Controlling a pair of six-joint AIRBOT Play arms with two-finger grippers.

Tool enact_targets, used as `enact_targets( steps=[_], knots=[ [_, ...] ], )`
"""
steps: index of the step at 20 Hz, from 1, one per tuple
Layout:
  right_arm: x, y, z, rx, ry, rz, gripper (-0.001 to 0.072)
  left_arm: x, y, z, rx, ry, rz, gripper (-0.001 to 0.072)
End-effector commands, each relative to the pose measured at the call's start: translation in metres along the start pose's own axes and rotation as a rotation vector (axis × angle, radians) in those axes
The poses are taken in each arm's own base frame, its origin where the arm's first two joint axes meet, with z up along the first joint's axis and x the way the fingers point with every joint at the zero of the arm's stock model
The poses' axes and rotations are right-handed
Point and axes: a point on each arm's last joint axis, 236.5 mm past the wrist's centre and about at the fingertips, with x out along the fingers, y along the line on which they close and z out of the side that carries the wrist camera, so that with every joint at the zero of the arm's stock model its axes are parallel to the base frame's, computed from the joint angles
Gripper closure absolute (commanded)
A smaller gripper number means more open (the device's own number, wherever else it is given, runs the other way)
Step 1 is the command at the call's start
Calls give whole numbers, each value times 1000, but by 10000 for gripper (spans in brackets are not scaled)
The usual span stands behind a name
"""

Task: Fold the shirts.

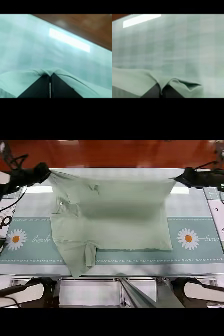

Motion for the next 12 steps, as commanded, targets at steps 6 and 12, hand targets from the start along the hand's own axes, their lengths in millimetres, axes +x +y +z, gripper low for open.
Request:
enact_targets(
  steps=[6,12],
  knots=[
    [107,-38,7,92,124,26,686,95,23,-29,-29,206,-12,693],
    [72,-33,-20,100,314,83,686,40,29,-75,-26,546,-92,693]
  ],
)
